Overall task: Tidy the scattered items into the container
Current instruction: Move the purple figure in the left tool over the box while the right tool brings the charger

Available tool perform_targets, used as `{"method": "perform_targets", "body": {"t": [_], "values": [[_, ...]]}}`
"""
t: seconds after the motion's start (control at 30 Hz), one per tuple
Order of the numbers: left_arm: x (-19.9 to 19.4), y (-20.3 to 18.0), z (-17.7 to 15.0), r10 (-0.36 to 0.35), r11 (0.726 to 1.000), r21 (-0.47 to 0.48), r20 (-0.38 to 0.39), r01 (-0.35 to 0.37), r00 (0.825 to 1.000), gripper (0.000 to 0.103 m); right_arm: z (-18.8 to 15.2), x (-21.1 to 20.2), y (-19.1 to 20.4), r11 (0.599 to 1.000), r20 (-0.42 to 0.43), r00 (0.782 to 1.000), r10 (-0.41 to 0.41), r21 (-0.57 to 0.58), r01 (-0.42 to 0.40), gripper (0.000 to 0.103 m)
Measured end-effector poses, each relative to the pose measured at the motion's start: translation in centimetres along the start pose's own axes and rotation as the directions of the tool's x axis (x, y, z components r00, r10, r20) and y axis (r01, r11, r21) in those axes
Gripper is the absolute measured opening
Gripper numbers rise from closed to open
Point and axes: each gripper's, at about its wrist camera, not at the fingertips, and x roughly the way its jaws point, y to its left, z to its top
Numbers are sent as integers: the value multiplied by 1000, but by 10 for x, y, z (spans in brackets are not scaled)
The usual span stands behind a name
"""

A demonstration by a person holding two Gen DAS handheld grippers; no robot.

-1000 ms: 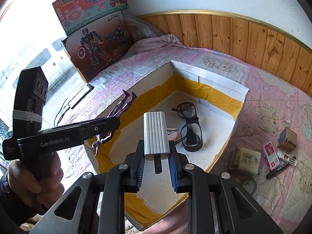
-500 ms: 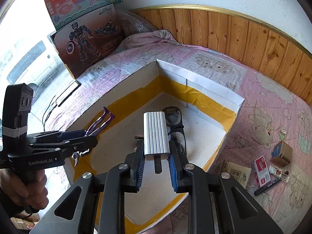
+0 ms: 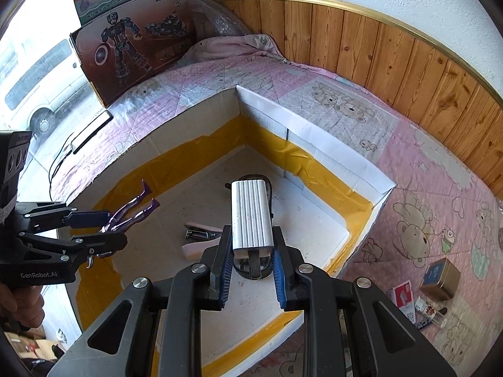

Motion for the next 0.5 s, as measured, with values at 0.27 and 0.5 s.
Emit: {"method": "perform_targets", "body": {"t": [0.27, 0.5], "values": [[10, -11, 1, 6, 998, 57, -57, -3, 998, 48, 13, 17, -8, 997, -40, 999, -30, -75, 27, 24], [18, -28, 0, -52, 989, 135, -115, 68, 992, 48, 22, 35, -17, 993, -100, 995, -31, -118, 19, 24]]}}
